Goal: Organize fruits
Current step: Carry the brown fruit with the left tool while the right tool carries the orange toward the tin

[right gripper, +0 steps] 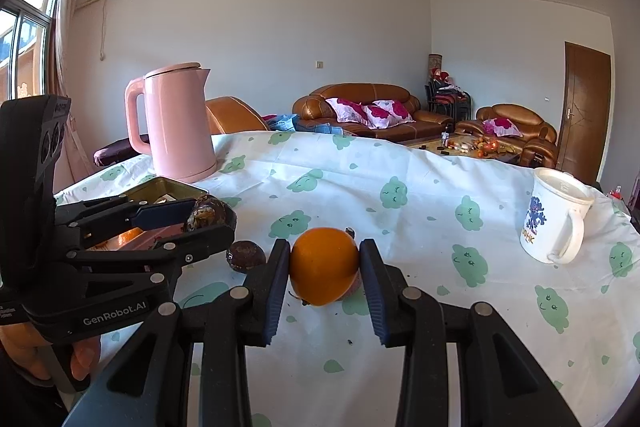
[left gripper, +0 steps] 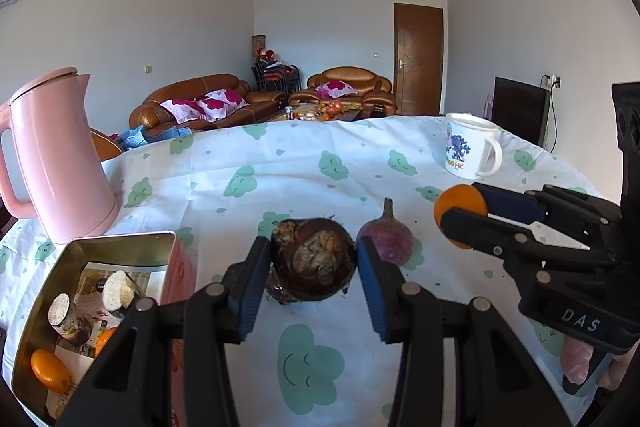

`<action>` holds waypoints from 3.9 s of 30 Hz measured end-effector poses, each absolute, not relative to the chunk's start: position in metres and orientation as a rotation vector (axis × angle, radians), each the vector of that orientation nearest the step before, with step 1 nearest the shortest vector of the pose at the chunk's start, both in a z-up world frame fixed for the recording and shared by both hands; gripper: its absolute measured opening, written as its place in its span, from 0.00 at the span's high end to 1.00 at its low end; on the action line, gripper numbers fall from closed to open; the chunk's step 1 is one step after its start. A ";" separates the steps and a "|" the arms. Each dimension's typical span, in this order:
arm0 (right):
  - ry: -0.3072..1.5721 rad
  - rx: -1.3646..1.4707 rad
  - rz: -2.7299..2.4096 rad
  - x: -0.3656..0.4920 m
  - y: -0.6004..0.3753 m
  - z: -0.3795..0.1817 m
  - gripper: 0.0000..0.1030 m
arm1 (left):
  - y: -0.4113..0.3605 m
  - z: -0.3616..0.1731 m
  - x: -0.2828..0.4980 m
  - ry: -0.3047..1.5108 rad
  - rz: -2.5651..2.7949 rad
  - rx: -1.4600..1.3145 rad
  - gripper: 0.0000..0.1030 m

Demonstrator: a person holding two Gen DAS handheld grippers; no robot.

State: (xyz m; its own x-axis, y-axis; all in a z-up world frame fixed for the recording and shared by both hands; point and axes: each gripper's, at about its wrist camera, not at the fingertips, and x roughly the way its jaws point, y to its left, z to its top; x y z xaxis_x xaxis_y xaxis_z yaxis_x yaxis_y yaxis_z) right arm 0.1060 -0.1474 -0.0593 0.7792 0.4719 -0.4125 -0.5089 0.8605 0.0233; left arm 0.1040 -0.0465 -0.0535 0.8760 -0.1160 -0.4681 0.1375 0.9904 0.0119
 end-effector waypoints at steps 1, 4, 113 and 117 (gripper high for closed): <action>0.418 -0.091 0.531 0.106 -0.148 -0.059 0.63 | -0.046 -0.053 0.103 0.482 -0.132 0.046 0.55; 0.410 -0.090 0.533 0.104 -0.148 -0.059 0.64 | -0.046 -0.052 0.102 0.472 -0.130 0.045 0.55; 0.258 -0.224 0.751 0.058 -0.021 -0.038 0.63 | 0.063 -0.034 0.029 0.335 0.100 -0.034 0.55; 0.260 -0.236 0.763 0.058 -0.012 -0.037 0.63 | 0.073 -0.034 0.027 0.334 0.120 -0.043 0.55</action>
State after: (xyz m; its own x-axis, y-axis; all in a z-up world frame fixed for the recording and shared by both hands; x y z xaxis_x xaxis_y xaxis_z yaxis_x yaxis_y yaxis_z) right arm 0.0580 -0.0122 -0.0371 0.6938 0.6476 -0.3149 -0.7053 0.6995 -0.1154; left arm 0.0271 0.0729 -0.0339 0.9376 0.1101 -0.3299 -0.1244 0.9920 -0.0223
